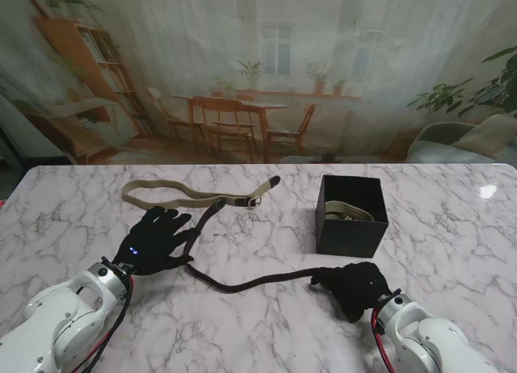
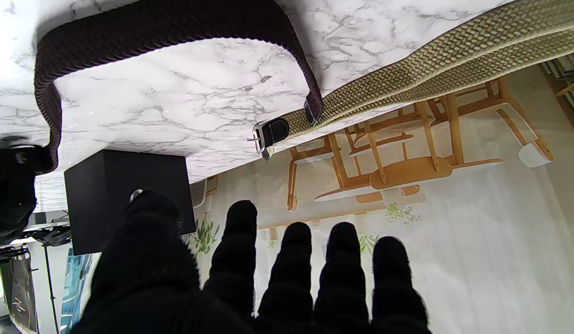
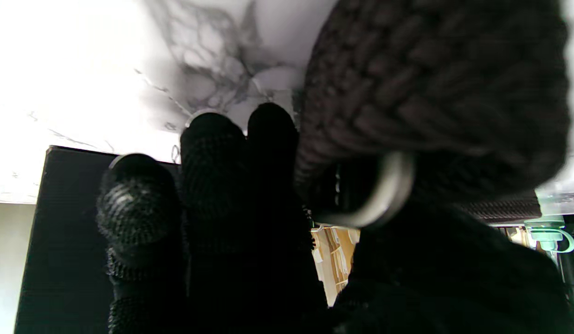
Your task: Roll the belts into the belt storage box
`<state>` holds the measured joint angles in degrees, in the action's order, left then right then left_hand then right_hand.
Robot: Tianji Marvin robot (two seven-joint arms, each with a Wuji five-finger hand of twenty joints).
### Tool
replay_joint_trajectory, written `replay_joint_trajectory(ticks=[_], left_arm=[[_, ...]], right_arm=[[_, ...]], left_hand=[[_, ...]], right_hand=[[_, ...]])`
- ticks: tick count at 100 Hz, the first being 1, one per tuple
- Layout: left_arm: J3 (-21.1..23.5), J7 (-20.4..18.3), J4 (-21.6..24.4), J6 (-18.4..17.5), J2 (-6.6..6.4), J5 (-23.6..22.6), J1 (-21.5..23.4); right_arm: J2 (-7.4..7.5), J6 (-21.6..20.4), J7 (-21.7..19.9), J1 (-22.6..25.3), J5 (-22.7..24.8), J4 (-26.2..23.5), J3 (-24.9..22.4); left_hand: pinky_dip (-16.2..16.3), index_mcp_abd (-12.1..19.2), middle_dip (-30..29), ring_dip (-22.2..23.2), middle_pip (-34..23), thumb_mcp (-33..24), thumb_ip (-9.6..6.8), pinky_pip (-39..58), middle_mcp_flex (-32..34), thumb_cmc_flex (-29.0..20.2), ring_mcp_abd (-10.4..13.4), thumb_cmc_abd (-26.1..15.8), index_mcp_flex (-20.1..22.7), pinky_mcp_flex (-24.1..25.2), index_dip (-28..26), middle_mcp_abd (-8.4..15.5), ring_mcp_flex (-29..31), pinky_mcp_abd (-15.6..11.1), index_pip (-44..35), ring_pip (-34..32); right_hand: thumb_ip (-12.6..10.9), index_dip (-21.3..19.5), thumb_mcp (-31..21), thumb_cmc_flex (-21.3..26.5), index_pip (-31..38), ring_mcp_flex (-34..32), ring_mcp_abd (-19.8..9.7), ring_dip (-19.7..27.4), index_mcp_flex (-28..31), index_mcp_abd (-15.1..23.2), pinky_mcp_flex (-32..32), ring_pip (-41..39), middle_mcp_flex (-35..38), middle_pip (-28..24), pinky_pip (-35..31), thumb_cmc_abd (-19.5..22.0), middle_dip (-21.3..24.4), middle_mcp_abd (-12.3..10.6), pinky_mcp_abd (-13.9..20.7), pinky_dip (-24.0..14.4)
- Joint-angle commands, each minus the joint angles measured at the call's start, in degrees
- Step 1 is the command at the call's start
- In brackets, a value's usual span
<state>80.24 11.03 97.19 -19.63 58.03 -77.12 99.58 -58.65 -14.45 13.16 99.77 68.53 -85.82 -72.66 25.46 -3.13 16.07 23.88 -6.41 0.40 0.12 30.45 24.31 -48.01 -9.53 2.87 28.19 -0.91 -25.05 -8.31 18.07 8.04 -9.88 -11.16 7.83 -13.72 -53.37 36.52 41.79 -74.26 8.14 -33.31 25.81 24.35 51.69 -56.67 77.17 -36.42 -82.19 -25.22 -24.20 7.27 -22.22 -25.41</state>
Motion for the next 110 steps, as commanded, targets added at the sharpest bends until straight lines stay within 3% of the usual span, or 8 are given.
replay_joint_trajectory(ticks=[1, 12, 17, 26, 42, 66, 86, 110], left_arm=[[-0.2, -0.8, -0.1, -0.2, 0.02, 0.2, -0.1], [-0.3, -0.9, -0.1, -0.2, 0.02, 0.2, -0.2], [-0.3, -0.9, -0.2, -0.2, 0.02, 0.3, -0.2], [-0.4, -1.0, -0.2, -0.2, 0.02, 0.3, -0.3], [-0.5, -1.1, -0.3, -0.3, 0.03, 0.5, -0.4], [-0.4, -1.0, -0.2, -0.2, 0.05, 0.4, -0.3], [-0.4, -1.0, -0.2, -0.1, 0.04, 0.4, -0.2], [-0.4, -1.2, -0.2, -0.2, 0.02, 0.4, -0.3]], right_arm=[[-0.20, -0.5, -0.4, 0.1, -0.4, -0.2, -0.3], [-0.22, -1.2, -1.2, 0.4, -0.8, -0.7, -1.0], [-0.24, -1.8, -2.0, 0.6, -1.2, -1.2, -1.5], [-0.28, -2.9, -6.0, 1.7, -2.7, -3.3, -2.8], [0.21, -4.6, -17.8, 3.8, -4.7, -8.8, -5.9], [1.51, -5.6, -36.3, 5.6, -8.6, -16.2, -9.8], [1.90, -4.5, -40.8, 6.1, -8.2, -18.0, -10.7], [1.83, -4.9, -39.0, 6.0, -3.6, -17.4, -10.4]], left_hand=[[0.3, -1.2, 0.7, 0.2, 0.2, 1.2, 0.86, -1.1, -0.7, -2.2, -0.7, -2.6, 0.0, 1.0, -0.3, -1.1, 0.3, 1.6, 0.2, 0.8], [0.3, -1.2, 0.7, 0.2, 0.2, 1.2, 0.85, -1.0, -0.7, -2.2, -0.8, -2.6, 0.0, 1.0, -0.3, -1.0, 0.3, 1.6, 0.2, 0.8], [0.3, -1.3, 0.7, 0.2, 0.2, 1.2, 0.86, -1.0, -0.7, -2.2, -0.7, -2.6, 0.0, 1.0, -0.3, -1.0, 0.3, 1.6, 0.2, 0.8], [0.3, -1.3, 0.7, 0.2, 0.2, 1.2, 0.86, -1.0, -0.7, -2.2, -0.6, -2.6, 0.0, 1.0, -0.3, -1.1, 0.3, 1.6, 0.2, 0.8], [0.2, -1.3, 0.7, 0.2, 0.1, 1.2, 0.85, -1.0, -0.7, -2.2, -0.8, -2.6, 0.0, 1.0, -0.3, -1.0, 0.3, 1.6, 0.2, 0.8], [0.2, -1.3, 0.7, 0.2, 0.1, 1.2, 0.85, -1.0, -0.7, -2.4, -0.7, -2.6, 0.0, 1.0, -0.3, -1.1, 0.3, 1.6, 0.2, 0.8], [0.2, -1.2, 0.7, 0.2, 0.1, 1.2, 0.85, -1.0, -0.6, -2.5, -0.7, -2.7, 0.0, 1.0, -0.3, -1.0, 0.3, 1.6, 0.1, 0.7], [0.2, -1.2, 0.7, 0.2, 0.1, 1.2, 0.86, -0.9, -0.5, -2.6, -0.7, -2.7, 0.1, 0.9, -0.3, -1.0, 0.4, 1.5, 0.1, 0.7]], right_hand=[[0.2, -0.6, -1.6, 5.6, 3.3, -0.7, 0.2, 1.1, 9.2, 0.7, 0.6, -2.2, 4.9, -2.0, -1.7, 2.7, -0.2, -1.7, -2.6, 0.9], [5.1, 13.1, -0.5, 2.2, 15.2, -0.8, -2.0, 2.0, 18.6, -17.9, 0.5, 0.8, 6.6, 0.2, -0.7, -6.0, 0.3, -5.4, 1.5, 1.2], [4.8, 7.8, -1.4, -6.5, 13.3, -0.9, -2.6, 3.2, 22.8, -24.1, 0.5, 3.3, 6.7, 1.2, 0.0, -6.6, 2.3, -6.5, 2.8, 1.1], [-1.9, -8.0, -2.1, -16.2, 1.1, -0.9, -2.9, 7.1, 25.9, -28.9, -2.6, 12.2, 5.2, 7.7, 2.9, -4.3, 6.0, -6.2, 4.6, 0.1], [-2.8, -11.1, 0.3, -20.7, -5.6, 3.3, -5.9, 12.6, 18.7, -33.6, -9.6, 30.9, -2.7, 17.5, 7.9, -3.3, 11.9, -6.5, 8.9, -1.2], [-7.8, -11.4, -16.1, -15.4, -15.4, 18.0, -10.7, 19.2, 2.2, -37.4, -21.2, 43.5, -18.0, 30.2, 16.7, -8.4, 18.1, -7.3, 13.5, 1.5], [-13.2, -12.4, -26.9, -9.5, -18.9, 24.5, -12.7, 22.4, -4.3, -37.3, -24.9, 46.4, -24.3, 33.8, 20.2, -10.6, 19.5, -8.3, 16.9, 4.1], [-7.8, -17.0, -22.1, 0.4, -17.9, 25.3, -14.8, 23.6, -6.7, -29.2, -25.0, 45.3, -24.9, 33.4, 20.2, -10.4, 19.5, -14.7, 19.2, 5.8]])
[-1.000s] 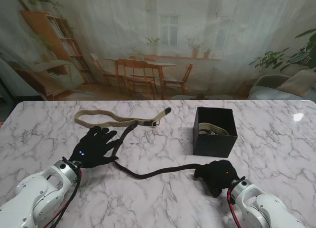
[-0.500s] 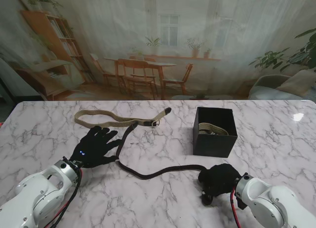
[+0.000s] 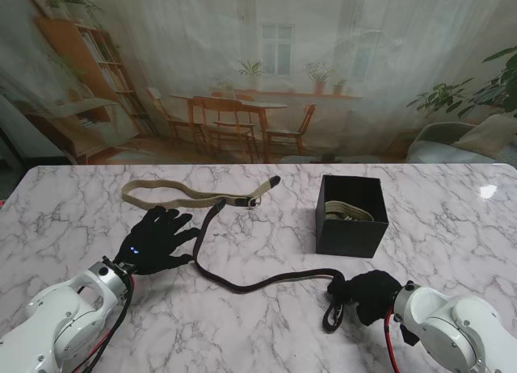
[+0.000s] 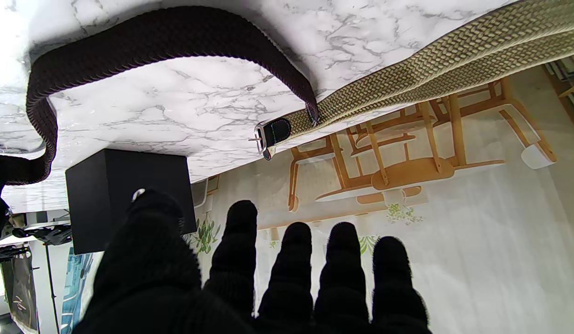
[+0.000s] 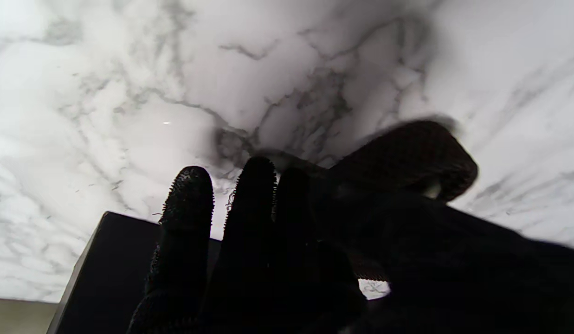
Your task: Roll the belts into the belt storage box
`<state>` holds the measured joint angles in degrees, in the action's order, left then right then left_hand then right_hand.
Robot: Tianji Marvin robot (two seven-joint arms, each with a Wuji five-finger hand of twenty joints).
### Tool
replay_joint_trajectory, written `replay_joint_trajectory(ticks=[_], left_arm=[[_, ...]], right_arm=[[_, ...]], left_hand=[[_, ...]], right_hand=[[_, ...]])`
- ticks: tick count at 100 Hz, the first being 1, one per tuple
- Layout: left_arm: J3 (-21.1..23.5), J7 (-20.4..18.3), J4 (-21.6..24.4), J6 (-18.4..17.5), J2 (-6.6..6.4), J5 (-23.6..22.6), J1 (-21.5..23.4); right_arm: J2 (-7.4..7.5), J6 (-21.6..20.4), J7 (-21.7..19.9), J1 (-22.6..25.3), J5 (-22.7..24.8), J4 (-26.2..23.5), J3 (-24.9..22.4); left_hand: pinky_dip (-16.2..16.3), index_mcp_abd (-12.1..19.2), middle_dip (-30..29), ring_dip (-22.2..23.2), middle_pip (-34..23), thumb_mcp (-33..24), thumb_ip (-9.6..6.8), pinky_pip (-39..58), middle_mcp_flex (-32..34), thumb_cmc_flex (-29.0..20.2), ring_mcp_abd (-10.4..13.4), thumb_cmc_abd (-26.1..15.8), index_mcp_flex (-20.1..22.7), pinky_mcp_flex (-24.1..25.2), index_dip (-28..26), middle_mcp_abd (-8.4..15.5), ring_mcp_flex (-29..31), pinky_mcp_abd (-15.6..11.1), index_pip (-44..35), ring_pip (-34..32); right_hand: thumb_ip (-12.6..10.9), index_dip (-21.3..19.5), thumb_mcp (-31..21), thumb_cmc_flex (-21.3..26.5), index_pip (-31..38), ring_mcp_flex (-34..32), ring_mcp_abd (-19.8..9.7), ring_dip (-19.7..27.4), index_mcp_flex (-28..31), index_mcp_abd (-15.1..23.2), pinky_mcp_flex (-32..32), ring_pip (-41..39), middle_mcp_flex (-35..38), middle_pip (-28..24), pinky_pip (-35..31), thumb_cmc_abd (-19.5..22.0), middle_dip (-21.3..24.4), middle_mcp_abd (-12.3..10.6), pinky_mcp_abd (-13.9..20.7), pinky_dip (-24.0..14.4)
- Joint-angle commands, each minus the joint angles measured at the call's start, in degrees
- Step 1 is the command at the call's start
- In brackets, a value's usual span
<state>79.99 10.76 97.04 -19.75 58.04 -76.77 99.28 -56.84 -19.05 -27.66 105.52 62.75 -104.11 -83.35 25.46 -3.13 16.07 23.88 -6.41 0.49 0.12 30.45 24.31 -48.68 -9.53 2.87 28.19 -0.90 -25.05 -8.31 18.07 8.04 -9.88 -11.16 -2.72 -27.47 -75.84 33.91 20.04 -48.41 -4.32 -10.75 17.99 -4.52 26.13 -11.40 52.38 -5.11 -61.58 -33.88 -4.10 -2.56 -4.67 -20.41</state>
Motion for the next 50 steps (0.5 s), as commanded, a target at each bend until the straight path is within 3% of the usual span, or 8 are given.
replay_joint_trajectory(ticks=[1, 6, 11, 19, 22, 26, 40, 50], left_arm=[[-0.2, -0.9, 0.0, -0.1, 0.02, 0.0, 0.0], [-0.2, -0.9, 0.0, -0.1, 0.02, 0.1, 0.0], [-0.2, -0.8, -0.1, -0.1, 0.02, 0.0, 0.0], [-0.1, -0.8, 0.0, -0.1, 0.02, 0.0, 0.0], [-0.1, -0.8, 0.0, -0.1, 0.02, 0.0, 0.0], [-0.1, -0.7, -0.1, -0.1, 0.03, 0.0, 0.0], [-0.1, -0.7, -0.1, -0.1, 0.03, 0.0, 0.0], [-0.1, -0.7, -0.1, -0.1, 0.03, 0.1, 0.0]], right_arm=[[-0.01, -0.3, 2.2, 0.3, 2.5, 1.0, 0.4], [-0.17, 0.1, 5.0, 0.3, 4.1, 1.7, 0.9], [-0.32, 0.5, 7.4, 0.2, 4.8, 2.6, 1.5], [-0.55, 1.1, 10.9, 0.0, 5.0, 4.1, 2.4], [-0.63, 1.5, 11.8, -0.1, 4.5, 4.5, 2.7], [-0.71, 1.9, 12.5, -0.2, 4.2, 4.9, 3.1], [-0.84, 2.9, 14.0, -0.1, 4.3, 5.4, 3.5], [-0.92, 3.3, 15.2, 0.0, 4.7, 5.7, 3.8]], left_hand=[[0.2, -1.2, 0.7, 0.2, 0.1, 1.1, 0.86, -0.9, -0.5, -1.9, -0.7, -2.7, 0.1, 1.0, -0.3, -1.1, 0.3, 1.5, 0.1, 0.7], [0.2, -1.3, 0.7, 0.2, 0.1, 1.1, 0.87, -0.9, -0.5, -1.9, -0.7, -2.7, 0.1, 1.0, -0.3, -1.1, 0.3, 1.6, 0.1, 0.7], [0.2, -1.2, 0.7, 0.2, 0.1, 1.1, 0.86, -0.9, -0.5, -1.9, -0.8, -2.7, 0.1, 1.0, -0.3, -1.1, 0.3, 1.6, 0.1, 0.7], [0.2, -1.3, 0.7, 0.2, 0.1, 1.1, 0.87, -0.9, -0.6, -1.9, -0.7, -2.8, 0.0, 1.0, -0.3, -1.0, 0.3, 1.6, 0.1, 0.7], [0.2, -1.2, 0.7, 0.2, 0.1, 1.1, 0.87, -0.9, -0.6, -1.8, -0.7, -2.7, 0.0, 0.9, -0.3, -1.0, 0.3, 1.6, 0.1, 0.7], [0.2, -1.2, 0.7, 0.2, 0.1, 1.1, 0.86, -0.9, -0.6, -1.8, -0.7, -2.7, 0.1, 1.0, -0.3, -1.0, 0.4, 1.6, 0.1, 0.7], [0.2, -1.2, 0.7, 0.2, 0.1, 1.2, 0.87, -0.9, -0.7, -1.7, -0.8, -2.7, 0.1, 1.0, -0.3, -1.1, 0.3, 1.6, 0.1, 0.7], [0.2, -1.2, 0.7, 0.2, 0.1, 1.1, 0.86, -0.9, -0.7, -1.8, -0.7, -2.8, 0.0, 1.0, -0.3, -1.0, 0.3, 1.6, 0.1, 0.7]], right_hand=[[3.2, -3.6, 1.4, 3.1, 4.3, -0.9, -2.1, 1.0, 1.6, 0.3, 0.8, -0.1, 0.4, 1.7, -0.6, -1.4, -0.8, -5.0, 1.6, 0.8], [5.8, -5.9, 10.8, 0.3, 8.4, -2.7, -1.4, 0.3, 4.9, 3.8, 1.6, -1.4, 2.6, -4.1, -1.3, 0.3, -4.1, -4.3, 1.2, 1.0], [6.9, -7.3, 13.6, -0.5, 12.0, -3.0, -0.8, -0.2, 7.4, 7.0, 1.5, -1.5, 3.3, -9.1, -1.4, 0.3, -7.1, -3.3, -0.3, 1.2], [8.0, -11.7, 15.7, -1.0, 20.2, -4.2, 2.8, -3.2, 9.6, 13.3, 2.8, -3.3, 1.3, -18.0, -2.5, 0.6, -15.2, 0.7, -3.4, 0.5], [12.2, -10.1, 17.0, 0.2, 25.3, -4.3, 5.6, -5.9, 10.4, 15.2, 3.1, -4.6, -0.7, -20.5, -2.9, -0.3, -18.8, 3.8, -4.6, -0.4], [14.9, -8.6, 19.4, 1.1, 32.1, -3.4, 8.1, -8.5, 11.5, 18.4, 2.7, -5.4, -4.3, -22.9, -3.2, -1.1, -22.0, 7.0, -7.9, -1.9], [15.6, -8.8, 21.7, 0.6, 40.9, 0.2, 10.3, -11.5, 17.8, 21.4, 0.5, -6.4, -14.0, -20.5, -3.5, -1.3, -20.8, 10.8, -17.7, -5.3], [15.4, -2.6, 21.5, -0.6, 43.4, 4.3, 11.9, -11.1, 20.7, 20.2, -1.7, -4.7, -18.8, -16.6, -1.3, -1.6, -15.6, 13.5, -21.2, -8.1]])
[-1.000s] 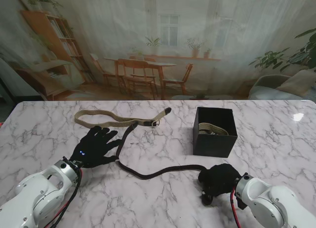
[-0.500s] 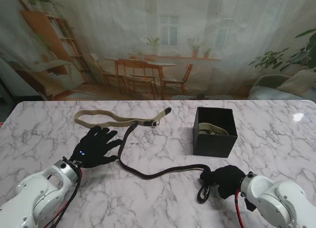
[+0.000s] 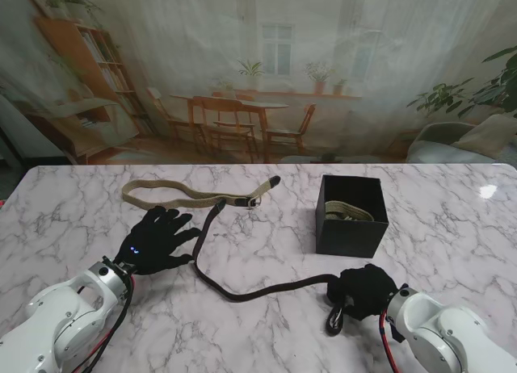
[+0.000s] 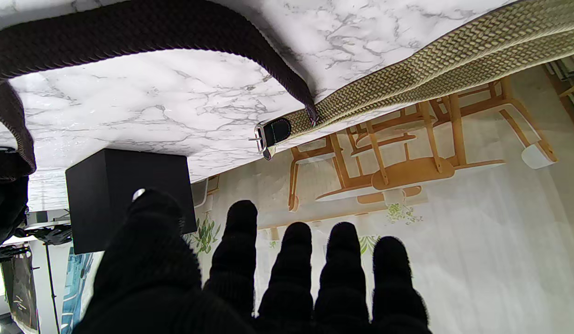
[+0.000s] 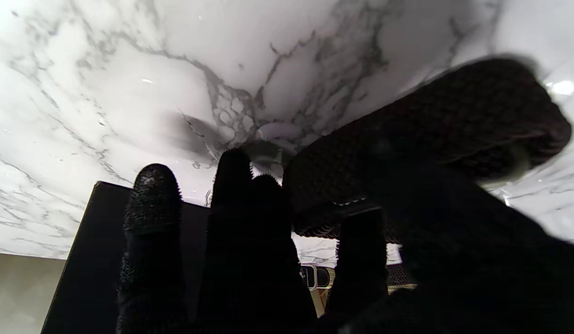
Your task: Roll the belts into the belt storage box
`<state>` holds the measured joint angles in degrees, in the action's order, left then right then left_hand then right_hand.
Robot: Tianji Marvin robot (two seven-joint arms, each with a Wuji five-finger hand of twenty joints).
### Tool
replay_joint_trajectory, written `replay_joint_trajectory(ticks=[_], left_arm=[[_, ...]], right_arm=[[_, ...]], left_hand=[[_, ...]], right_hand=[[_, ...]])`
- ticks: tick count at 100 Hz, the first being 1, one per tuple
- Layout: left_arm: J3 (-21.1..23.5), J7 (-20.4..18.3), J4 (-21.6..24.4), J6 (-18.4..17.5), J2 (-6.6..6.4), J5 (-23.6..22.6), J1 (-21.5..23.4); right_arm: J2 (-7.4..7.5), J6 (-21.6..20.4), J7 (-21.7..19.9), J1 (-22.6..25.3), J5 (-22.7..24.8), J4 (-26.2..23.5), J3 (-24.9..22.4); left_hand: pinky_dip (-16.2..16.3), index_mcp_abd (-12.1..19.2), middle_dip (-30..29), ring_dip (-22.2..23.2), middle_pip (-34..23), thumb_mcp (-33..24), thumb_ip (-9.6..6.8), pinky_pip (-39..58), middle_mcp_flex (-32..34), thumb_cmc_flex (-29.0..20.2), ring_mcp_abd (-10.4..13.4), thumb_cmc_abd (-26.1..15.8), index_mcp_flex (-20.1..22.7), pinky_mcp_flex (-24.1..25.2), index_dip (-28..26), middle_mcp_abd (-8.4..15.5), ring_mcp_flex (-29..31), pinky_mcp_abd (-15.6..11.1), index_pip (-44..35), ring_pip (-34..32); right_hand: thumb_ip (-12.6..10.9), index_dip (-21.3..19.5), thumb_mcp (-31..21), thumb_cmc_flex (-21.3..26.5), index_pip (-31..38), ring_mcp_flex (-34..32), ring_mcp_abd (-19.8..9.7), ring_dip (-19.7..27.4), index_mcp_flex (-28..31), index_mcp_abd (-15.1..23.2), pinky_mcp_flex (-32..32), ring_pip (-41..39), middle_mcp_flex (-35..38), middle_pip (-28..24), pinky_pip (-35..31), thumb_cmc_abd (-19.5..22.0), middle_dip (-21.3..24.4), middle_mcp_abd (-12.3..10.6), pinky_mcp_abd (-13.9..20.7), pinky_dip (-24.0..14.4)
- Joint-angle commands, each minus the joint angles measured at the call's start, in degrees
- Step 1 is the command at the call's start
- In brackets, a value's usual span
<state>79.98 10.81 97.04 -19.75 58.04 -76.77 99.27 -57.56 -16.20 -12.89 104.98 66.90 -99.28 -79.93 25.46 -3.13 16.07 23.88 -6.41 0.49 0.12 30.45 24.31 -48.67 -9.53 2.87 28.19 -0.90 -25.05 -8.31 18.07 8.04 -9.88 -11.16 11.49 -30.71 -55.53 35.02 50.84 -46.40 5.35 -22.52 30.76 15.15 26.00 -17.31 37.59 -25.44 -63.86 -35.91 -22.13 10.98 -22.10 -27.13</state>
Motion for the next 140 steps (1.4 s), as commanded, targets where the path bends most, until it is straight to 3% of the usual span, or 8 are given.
replay_joint_trajectory(ticks=[1, 19, 34, 69, 89, 101, 125, 140], left_arm=[[-0.1, -0.7, -0.1, -0.1, 0.03, 0.1, 0.0], [-0.2, -0.8, -0.1, -0.2, 0.02, 0.1, 0.0], [-0.2, -0.7, -0.1, -0.3, 0.02, 0.0, 0.0], [-0.1, -0.6, -0.1, -0.3, 0.02, 0.0, 0.1], [-0.1, -0.5, -0.1, -0.3, 0.01, 0.0, 0.1], [-0.1, -0.5, -0.1, -0.3, 0.01, -0.1, 0.1], [-0.1, -0.6, 0.0, -0.4, -0.03, -0.2, 0.1], [-0.2, -0.7, -0.1, -0.5, -0.03, -0.1, 0.0]], right_arm=[[-0.20, 0.5, 0.6, 0.6, 0.5, 0.9, 0.4], [-0.39, 0.9, 3.0, -0.1, -0.4, 2.6, 1.3], [-0.64, 1.5, 6.9, -0.7, -0.6, 4.3, 2.4], [-1.04, 2.7, 12.6, -1.6, -0.4, 6.3, 3.8], [-1.09, 2.7, 14.5, -2.0, 0.0, 7.3, 4.2], [-1.22, 2.5, 15.5, -2.1, -0.6, 7.7, 4.3], [-1.45, 3.1, 16.6, -2.3, -1.8, 8.4, 4.8], [-1.55, 2.7, 18.6, -2.8, -1.8, 9.4, 5.5]], left_hand=[[0.2, -1.2, 0.7, 0.2, 0.1, 1.1, 0.87, -0.9, -0.7, -1.8, -0.7, -2.8, 0.0, 1.0, -0.3, -1.0, 0.3, 1.6, 0.1, 0.7], [0.2, -1.3, 0.7, 0.2, 0.1, 1.1, 0.88, -0.9, -0.7, -1.7, -0.7, -2.7, 0.1, 1.0, -0.3, -1.0, 0.3, 1.6, 0.1, 0.7], [0.1, -1.2, 0.7, 0.2, 0.1, 1.1, 0.86, -0.9, -0.6, -1.7, -0.7, -2.8, 0.1, 1.0, -0.3, -1.0, 0.3, 1.6, 0.1, 0.7], [0.1, -1.2, 0.7, 0.2, 0.1, 1.1, 0.88, -1.0, -0.7, -1.6, -0.7, -2.7, 0.1, 1.0, -0.3, -1.1, 0.3, 1.6, 0.1, 0.7], [0.2, -1.3, 0.7, 0.2, 0.1, 1.1, 0.88, -1.0, -0.7, -1.6, -0.8, -2.7, 0.1, 1.0, -0.3, -1.1, 0.3, 1.6, 0.1, 0.7], [0.2, -1.2, 0.7, 0.2, 0.1, 1.1, 0.87, -0.9, -0.6, -1.6, -0.7, -2.7, 0.1, 1.0, -0.3, -1.1, 0.3, 1.5, 0.1, 0.7], [0.2, -1.3, 0.7, 0.2, 0.1, 1.1, 0.87, -0.9, -0.6, -1.7, -0.8, -2.7, 0.1, 1.0, -0.3, -1.0, 0.4, 1.5, 0.1, 0.7], [0.1, -1.3, 0.7, 0.2, 0.0, 1.1, 0.86, -0.9, -0.6, -1.8, -0.8, -2.7, 0.1, 0.9, -0.3, -1.1, 0.4, 1.5, 0.1, 0.7]], right_hand=[[1.2, 1.0, 1.2, -1.8, 12.8, 2.9, 2.4, 0.9, 8.2, 0.3, -1.9, 1.6, -4.5, 4.0, 1.3, 0.4, 2.8, 0.1, -4.0, -1.3], [1.5, 7.4, -0.4, -1.6, 18.0, 5.4, 5.5, 5.8, 9.5, -3.5, -3.5, 4.7, -6.7, 8.3, 5.3, -0.5, 10.4, 2.4, -5.7, 1.8], [2.6, 8.4, -0.3, -0.9, 20.0, 2.3, 2.6, 5.9, 7.9, -5.1, -2.6, 3.6, 3.5, 8.0, 4.4, 1.0, 10.8, -1.8, -4.2, 2.6], [2.8, 9.4, 0.6, 0.1, 23.1, -7.5, -1.1, -0.2, 4.0, -6.0, 0.5, -3.7, 19.4, -15.3, 0.0, 2.1, -8.5, -8.2, -0.4, 0.4], [2.5, 11.5, 0.0, 1.0, 5.2, -13.7, -4.6, -2.5, 1.1, -10.7, 3.6, -5.3, 30.5, -16.7, -2.3, 3.5, -8.9, -12.4, 0.9, -0.5], [-4.4, 13.4, -3.1, -1.3, -18.9, -17.7, -4.7, -4.0, -6.9, -12.4, 4.6, -7.3, 38.9, -16.0, -3.1, 6.3, -6.2, -12.5, -0.2, -0.6], [-5.9, 19.9, -3.2, -2.3, -14.3, -26.5, -0.7, -5.3, -21.9, -16.9, 10.4, -13.8, 45.8, -15.9, -6.9, 9.1, -3.5, -10.5, -0.5, -0.6], [-6.1, 20.1, -4.7, 1.3, -12.4, -28.8, 0.7, -5.6, -22.0, -4.7, 14.3, -17.2, 46.3, -17.5, -8.7, 10.7, -3.0, -9.3, -2.0, 0.7]])
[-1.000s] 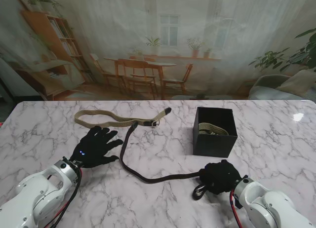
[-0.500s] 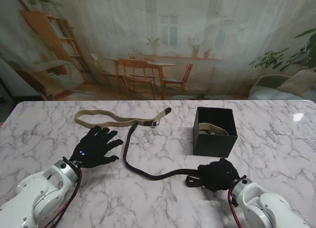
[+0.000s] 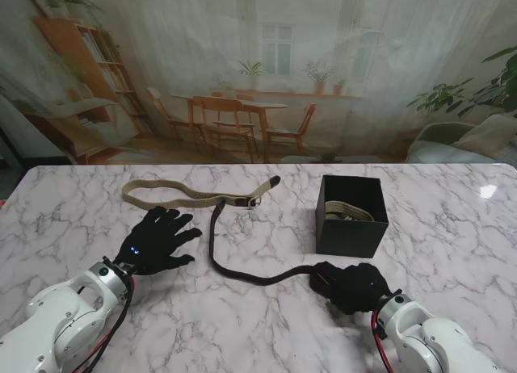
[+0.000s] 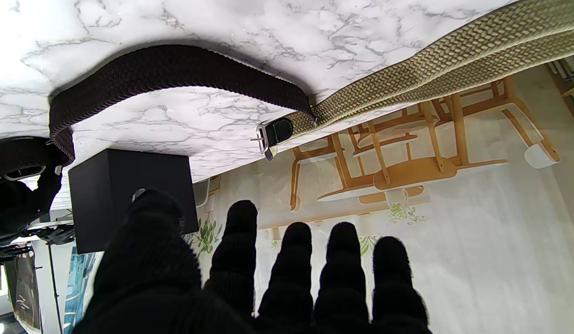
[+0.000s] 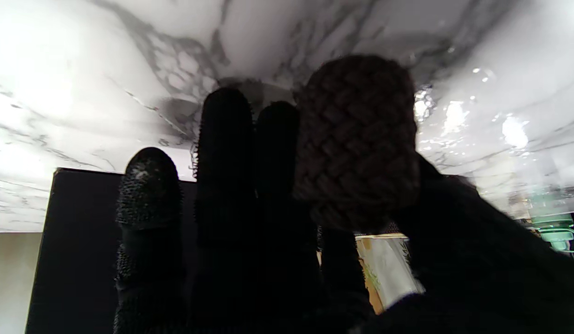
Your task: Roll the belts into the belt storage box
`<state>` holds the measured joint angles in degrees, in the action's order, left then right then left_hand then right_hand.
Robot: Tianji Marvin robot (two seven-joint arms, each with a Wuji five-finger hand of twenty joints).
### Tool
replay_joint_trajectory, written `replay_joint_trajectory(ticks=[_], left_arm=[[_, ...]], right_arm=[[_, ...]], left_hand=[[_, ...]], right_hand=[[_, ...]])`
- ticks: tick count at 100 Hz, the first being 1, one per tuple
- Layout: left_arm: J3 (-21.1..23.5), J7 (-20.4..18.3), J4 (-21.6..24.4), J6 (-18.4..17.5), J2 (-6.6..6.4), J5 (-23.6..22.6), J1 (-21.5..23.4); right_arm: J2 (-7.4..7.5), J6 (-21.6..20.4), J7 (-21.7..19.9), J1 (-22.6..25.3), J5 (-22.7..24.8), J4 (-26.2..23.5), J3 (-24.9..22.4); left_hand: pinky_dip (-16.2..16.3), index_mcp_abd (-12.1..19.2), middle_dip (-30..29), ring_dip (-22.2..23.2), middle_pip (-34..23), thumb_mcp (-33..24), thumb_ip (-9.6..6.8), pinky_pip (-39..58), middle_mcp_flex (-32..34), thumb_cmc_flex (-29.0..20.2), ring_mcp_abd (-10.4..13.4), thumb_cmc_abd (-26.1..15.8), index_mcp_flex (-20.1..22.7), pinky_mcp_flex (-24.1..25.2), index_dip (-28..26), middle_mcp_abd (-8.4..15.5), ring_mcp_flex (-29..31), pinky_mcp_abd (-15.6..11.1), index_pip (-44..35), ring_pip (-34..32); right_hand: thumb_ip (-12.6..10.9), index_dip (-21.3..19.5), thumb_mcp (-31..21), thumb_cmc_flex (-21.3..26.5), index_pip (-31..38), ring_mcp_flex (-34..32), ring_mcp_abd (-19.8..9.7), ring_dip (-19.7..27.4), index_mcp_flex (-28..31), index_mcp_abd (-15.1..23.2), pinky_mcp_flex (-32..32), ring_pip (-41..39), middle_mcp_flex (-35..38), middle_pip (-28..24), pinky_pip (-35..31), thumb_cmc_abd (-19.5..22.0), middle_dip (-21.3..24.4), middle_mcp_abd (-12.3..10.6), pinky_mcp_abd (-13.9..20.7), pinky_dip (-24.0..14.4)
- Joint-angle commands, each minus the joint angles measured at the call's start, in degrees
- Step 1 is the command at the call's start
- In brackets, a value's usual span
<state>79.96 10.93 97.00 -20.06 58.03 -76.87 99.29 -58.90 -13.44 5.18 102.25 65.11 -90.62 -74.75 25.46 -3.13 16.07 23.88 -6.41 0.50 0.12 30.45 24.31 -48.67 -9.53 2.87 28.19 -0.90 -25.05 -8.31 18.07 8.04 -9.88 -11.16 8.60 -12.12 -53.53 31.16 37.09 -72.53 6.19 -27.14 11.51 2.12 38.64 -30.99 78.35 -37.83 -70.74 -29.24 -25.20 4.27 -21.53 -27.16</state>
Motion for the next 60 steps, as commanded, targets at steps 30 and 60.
replay_joint_trajectory(ticks=[30, 60], left_arm=[[-0.2, -0.6, 0.0, -0.1, -0.02, -0.1, 0.0], [-0.3, -0.8, 0.0, -0.2, -0.03, -0.1, -0.1]], right_arm=[[-0.45, -2.4, 3.2, -0.8, -1.3, 2.2, 0.4], [-0.37, -4.4, 3.1, -0.2, -1.1, 1.6, -0.6]], left_hand=[[0.1, -1.2, 0.8, 0.2, 0.0, 1.1, 0.86, -0.8, -0.5, -1.9, -0.8, -2.7, -0.1, 1.0, -0.3, -1.1, 0.4, 1.5, 0.2, 0.6], [0.1, -1.3, 0.8, 0.2, 0.0, 1.1, 0.86, -0.8, -0.5, -1.9, -0.7, -2.7, 0.0, 0.9, -0.3, -1.0, 0.4, 1.4, 0.1, 0.6]], right_hand=[[-2.4, 0.6, -6.1, 10.8, 0.6, -2.1, 3.0, 0.5, 13.2, 25.5, 2.7, -7.7, 5.4, -5.4, -2.5, 8.9, -0.8, 0.0, -6.5, 3.8], [-1.8, -7.0, -4.4, -8.7, 8.1, -1.7, -2.5, 2.0, 30.3, -4.8, -0.5, -0.4, 5.4, 1.1, -1.4, 0.2, 3.1, -4.2, -1.5, 2.6]])
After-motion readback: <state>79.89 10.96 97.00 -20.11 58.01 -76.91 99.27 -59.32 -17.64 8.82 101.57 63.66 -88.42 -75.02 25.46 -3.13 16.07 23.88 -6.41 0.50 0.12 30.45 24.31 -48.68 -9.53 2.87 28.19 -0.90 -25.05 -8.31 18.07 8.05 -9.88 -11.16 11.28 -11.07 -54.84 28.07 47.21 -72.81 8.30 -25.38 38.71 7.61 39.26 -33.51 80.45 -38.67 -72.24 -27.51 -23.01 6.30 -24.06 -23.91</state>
